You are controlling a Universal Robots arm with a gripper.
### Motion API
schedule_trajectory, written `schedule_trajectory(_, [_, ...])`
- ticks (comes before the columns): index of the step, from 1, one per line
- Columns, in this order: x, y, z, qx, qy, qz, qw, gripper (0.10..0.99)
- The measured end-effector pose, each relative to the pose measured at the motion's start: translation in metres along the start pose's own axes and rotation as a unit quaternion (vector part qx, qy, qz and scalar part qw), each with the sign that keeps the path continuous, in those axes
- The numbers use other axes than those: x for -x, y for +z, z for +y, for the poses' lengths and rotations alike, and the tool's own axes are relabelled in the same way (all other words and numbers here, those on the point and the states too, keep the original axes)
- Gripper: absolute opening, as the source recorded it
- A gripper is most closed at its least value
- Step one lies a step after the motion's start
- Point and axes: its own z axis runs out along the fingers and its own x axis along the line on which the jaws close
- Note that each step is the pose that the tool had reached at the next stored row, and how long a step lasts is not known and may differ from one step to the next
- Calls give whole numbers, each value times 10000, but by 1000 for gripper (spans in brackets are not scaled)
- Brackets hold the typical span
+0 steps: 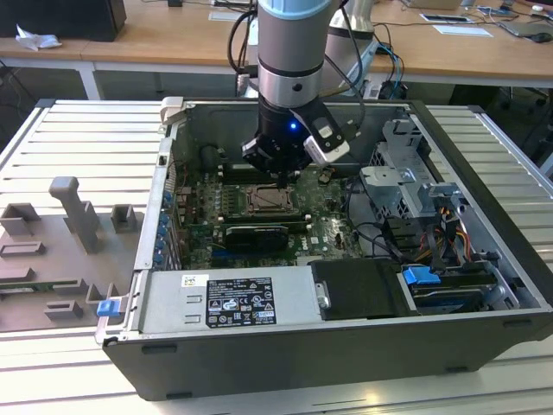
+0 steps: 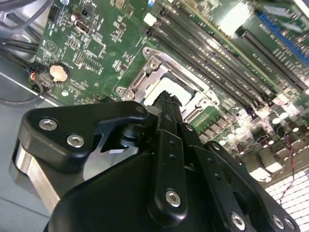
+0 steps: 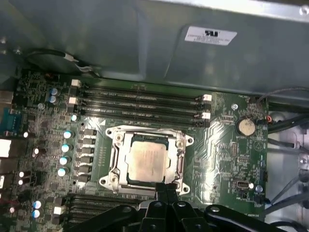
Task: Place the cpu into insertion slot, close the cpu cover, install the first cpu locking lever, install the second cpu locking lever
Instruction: 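Install the second cpu locking lever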
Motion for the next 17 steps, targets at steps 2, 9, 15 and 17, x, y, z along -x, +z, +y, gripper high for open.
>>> schedule_trajectory(2, [-2,-2,-24,0,0,0,10000,106])
schedule_trajectory(9, [-25,61,-101,9,3,26,10000,106])
schedule_trajectory(15, [-57,94,-119,24,-54,31,10000,106])
schedule_trajectory(17, [-67,92,-128,24,-64,33,10000,106])
